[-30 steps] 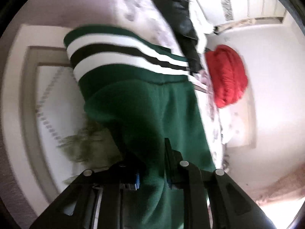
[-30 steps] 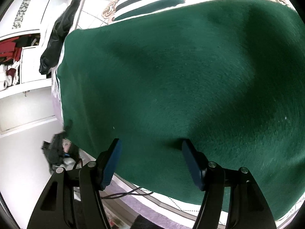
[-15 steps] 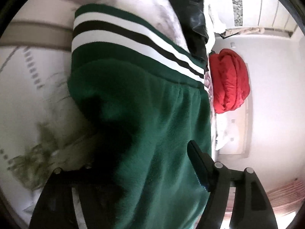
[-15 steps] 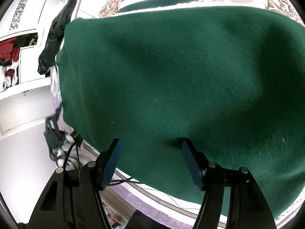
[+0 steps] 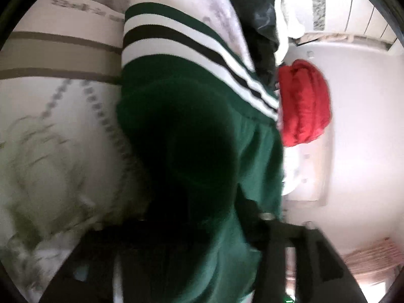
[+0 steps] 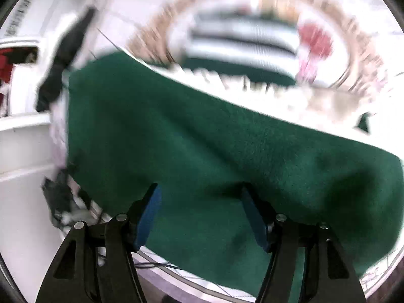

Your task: Fold large clothes

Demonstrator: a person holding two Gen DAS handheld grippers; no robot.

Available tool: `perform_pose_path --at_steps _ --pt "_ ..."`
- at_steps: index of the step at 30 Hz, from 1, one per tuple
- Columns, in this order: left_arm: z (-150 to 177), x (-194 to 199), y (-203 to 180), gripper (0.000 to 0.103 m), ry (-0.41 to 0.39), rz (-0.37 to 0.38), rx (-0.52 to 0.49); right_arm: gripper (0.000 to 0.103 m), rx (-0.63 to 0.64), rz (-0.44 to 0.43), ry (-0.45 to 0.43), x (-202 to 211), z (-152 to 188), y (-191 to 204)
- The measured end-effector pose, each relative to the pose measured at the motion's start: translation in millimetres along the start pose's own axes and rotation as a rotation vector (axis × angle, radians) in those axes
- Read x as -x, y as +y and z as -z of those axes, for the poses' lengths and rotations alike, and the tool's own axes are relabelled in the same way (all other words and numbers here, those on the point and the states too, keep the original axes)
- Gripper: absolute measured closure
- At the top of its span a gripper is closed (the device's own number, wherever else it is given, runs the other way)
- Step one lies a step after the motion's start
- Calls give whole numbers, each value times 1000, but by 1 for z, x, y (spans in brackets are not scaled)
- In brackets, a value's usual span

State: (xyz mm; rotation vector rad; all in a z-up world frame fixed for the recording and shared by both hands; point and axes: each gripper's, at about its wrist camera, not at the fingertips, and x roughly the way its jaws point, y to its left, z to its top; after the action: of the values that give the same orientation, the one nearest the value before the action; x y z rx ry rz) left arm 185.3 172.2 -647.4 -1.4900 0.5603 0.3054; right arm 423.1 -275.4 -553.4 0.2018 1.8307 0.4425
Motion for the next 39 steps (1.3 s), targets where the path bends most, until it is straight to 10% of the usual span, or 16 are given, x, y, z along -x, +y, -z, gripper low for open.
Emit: perform_pose_path --at_steps 3,6,14,24,27,32,36,39 --pt "2 -13 -24 55 -5 -48 -106 34 15 28 13 -8 -2 2" --pt "7 -22 -49 94 -34 -138 -228 34 -20 2 27 -5 -3 -6" --pt "48 3 -138 96 -103 -169 -619 34 -47 -49 -3 -2 9 -26" --pt "244 9 -232 96 99 -100 -1552 34 -179 -324 -24 17 36 -97" --pt "324 6 -212 95 224 -76 -1921 34 -333 -547 -67 43 72 -161" --pt "426 14 -135 95 425 5 -2460 34 -530 -484 -190 97 170 -279" --pt "459 24 -112 94 529 102 -2546 35 -616 -391 -188 109 244 -339" --pt "453 17 -137 93 610 87 -2344 34 -637 -393 -238 114 271 -352"
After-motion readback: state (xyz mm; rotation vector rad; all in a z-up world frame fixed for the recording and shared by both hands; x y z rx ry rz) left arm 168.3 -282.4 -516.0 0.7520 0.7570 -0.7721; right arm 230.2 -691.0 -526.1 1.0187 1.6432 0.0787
